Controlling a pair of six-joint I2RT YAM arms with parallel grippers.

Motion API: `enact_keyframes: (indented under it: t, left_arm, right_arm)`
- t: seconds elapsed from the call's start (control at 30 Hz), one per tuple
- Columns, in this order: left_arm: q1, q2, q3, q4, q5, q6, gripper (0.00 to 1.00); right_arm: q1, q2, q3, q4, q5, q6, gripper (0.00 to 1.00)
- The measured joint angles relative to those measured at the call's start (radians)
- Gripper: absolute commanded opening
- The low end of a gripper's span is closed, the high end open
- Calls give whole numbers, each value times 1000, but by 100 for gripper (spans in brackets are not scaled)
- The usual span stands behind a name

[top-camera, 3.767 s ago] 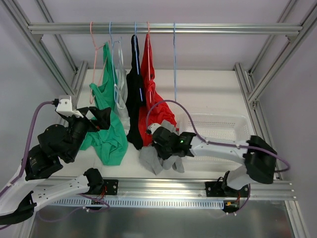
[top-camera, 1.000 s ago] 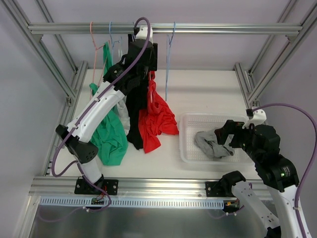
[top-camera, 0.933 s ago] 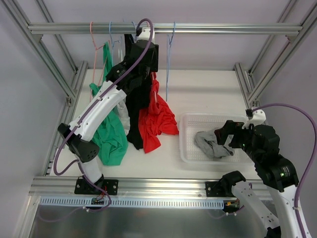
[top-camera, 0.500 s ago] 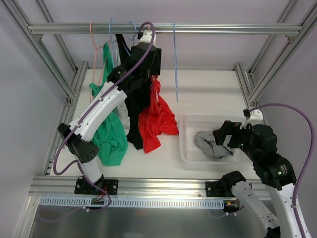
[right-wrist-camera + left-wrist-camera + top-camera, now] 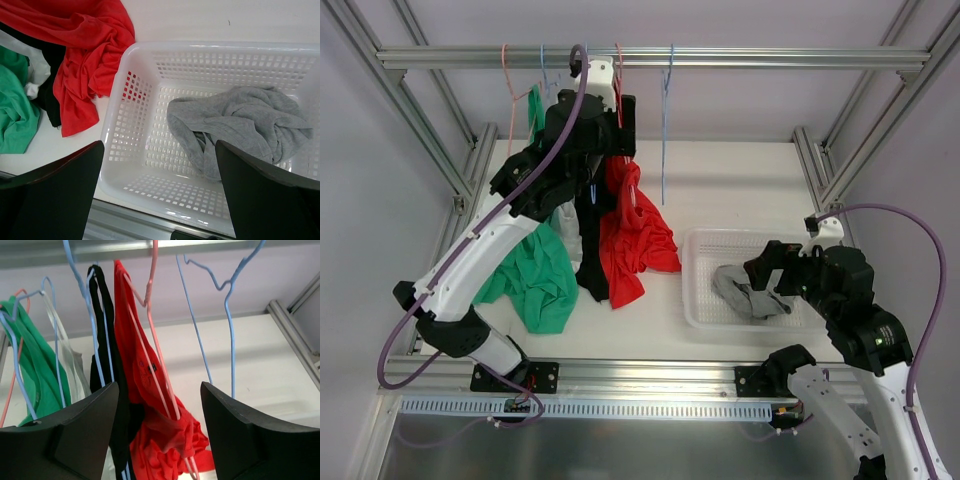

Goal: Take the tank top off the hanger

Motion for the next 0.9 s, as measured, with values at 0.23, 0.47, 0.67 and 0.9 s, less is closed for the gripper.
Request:
enact_keyframes:
  t: [0.23, 0.47, 0.67, 0.9]
  left_arm:
    - [1, 103, 113, 2, -4, 35, 63]
    - [38, 252, 134, 0, -5, 38, 49]
    - [66, 299, 116, -3, -27, 26, 37]
    - [68, 295, 116, -2, -32, 9, 18]
  right_arm:
    - [0, -1, -2, 8, -32, 0, 99]
    - [0, -14, -3, 9, -48, 0, 100]
    - [0, -26, -3, 9, -58, 0, 99]
    - [0, -27, -3, 9, -62, 0, 99]
